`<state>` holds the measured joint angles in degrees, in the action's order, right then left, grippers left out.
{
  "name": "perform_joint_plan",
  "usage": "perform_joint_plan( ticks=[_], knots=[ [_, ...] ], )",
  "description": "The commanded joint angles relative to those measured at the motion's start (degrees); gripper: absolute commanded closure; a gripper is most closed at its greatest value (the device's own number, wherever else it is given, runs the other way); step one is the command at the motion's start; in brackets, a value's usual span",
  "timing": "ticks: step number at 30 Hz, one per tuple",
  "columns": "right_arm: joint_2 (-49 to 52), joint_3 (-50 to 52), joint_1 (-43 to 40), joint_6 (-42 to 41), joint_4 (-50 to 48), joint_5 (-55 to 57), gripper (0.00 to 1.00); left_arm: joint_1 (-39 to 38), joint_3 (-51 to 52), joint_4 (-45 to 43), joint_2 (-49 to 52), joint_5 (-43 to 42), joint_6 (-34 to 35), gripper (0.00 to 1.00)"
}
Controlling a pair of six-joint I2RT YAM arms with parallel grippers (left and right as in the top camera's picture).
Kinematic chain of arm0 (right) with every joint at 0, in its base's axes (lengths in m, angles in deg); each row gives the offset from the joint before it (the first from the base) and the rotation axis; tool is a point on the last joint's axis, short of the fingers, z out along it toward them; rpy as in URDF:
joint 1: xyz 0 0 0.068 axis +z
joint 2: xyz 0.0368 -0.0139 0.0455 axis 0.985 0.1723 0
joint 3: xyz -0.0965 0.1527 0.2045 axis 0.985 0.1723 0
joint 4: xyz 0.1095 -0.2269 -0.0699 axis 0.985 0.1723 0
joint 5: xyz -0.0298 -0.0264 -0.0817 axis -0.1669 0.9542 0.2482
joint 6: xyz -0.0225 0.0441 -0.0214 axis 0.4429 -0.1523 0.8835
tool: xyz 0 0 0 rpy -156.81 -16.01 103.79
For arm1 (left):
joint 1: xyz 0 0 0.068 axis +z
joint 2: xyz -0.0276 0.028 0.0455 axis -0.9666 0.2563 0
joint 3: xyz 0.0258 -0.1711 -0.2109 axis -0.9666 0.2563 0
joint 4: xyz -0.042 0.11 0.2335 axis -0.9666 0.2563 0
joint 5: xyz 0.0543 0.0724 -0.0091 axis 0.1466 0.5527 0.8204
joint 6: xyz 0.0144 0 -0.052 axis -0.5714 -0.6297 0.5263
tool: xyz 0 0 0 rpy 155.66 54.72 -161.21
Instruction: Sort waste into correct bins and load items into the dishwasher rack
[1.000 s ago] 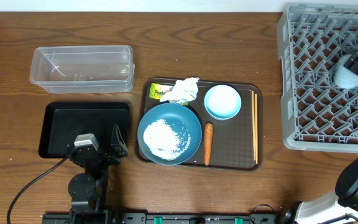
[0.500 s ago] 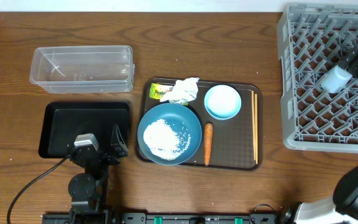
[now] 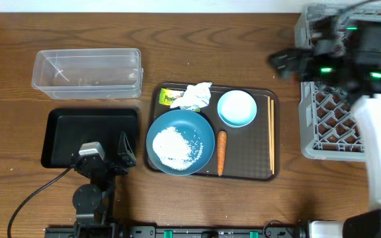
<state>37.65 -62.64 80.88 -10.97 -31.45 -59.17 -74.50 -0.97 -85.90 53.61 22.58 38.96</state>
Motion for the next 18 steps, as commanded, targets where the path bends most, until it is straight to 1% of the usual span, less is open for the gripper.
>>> perform_joint_plan(
  ticks=[1,3,6,7,10,14,18],
  knots=[
    [2.93,0.55,9.01,2.47,0.48,14.1,0.01,-0.09,1.7,1.09,-0.35,1.09,-0.37,0.02],
    [5.18,0.55,14.62,2.38,0.17,19.8,0.01,-0.09,1.7,1.09,-0.35,1.09,-0.35,0.02],
    [9.25,0.55,22.03,-1.73,-0.92,28.0,0.02,-0.09,1.7,1.09,-0.35,1.09,-0.37,0.02],
    [10.64,0.52,23.78,-3.65,-1.31,30.82,0.05,-0.09,1.7,1.09,-0.35,1.09,-0.37,0.02],
    [14.93,0.52,27.85,-9.44,-1.75,38.53,0.1,-0.09,1.7,1.09,-0.35,1.09,-0.37,0.02],
    [19.34,0.52,30.12,-13.88,-1.73,39.69,0.18,-0.09,1.7,1.09,-0.35,1.09,-0.37,0.02],
    [23.21,0.52,30.4,-16.7,-1.7,39.63,0.27,-0.09,1.7,1.09,-0.35,1.11,-0.37,0.02]
  ],
)
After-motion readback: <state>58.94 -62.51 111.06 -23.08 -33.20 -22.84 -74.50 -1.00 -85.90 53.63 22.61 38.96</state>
